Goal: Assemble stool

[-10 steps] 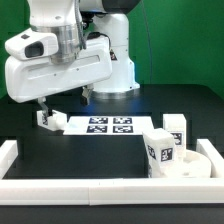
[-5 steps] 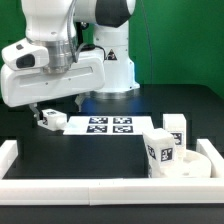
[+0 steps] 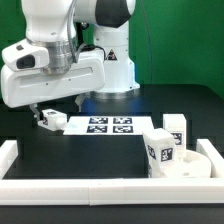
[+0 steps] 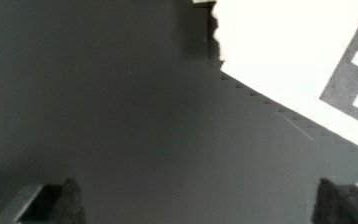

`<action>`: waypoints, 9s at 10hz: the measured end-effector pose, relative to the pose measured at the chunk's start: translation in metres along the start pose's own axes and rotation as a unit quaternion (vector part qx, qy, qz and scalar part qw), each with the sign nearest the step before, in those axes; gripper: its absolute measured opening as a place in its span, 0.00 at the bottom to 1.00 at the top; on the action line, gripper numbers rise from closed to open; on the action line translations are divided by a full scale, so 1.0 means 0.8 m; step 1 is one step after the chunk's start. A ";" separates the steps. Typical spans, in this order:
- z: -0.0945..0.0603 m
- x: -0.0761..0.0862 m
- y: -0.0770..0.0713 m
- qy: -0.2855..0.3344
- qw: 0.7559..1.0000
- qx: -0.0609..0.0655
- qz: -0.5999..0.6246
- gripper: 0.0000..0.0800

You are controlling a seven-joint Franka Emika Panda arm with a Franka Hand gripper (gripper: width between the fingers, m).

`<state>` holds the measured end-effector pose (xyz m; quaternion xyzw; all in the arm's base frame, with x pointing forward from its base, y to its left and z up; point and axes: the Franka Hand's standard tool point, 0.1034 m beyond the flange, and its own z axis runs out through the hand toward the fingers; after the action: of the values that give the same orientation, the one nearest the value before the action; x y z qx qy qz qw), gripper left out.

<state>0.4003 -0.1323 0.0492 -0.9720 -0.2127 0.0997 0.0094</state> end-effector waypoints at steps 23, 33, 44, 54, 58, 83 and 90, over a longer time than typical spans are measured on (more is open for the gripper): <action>0.057 -0.083 -0.008 -0.088 0.996 0.013 -0.004 0.78; 0.028 -0.023 -0.034 -0.080 0.949 0.042 -0.302 0.40; 0.001 0.011 -0.032 -0.035 0.715 0.036 -0.697 0.40; 0.037 0.009 -0.038 -0.112 0.371 0.089 -0.918 0.40; 0.036 0.004 -0.031 -0.119 0.369 0.088 -0.917 0.66; -0.047 0.088 0.024 -0.065 0.974 -0.089 -0.198 0.81; -0.032 0.105 0.008 -0.065 0.985 -0.057 0.146 0.81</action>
Offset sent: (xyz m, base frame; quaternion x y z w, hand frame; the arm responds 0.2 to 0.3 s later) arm 0.0000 0.0000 0.0000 0.0000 0.0000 0.0000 1.0000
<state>0.4825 -0.1029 0.0577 -0.9830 -0.0738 0.1508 -0.0747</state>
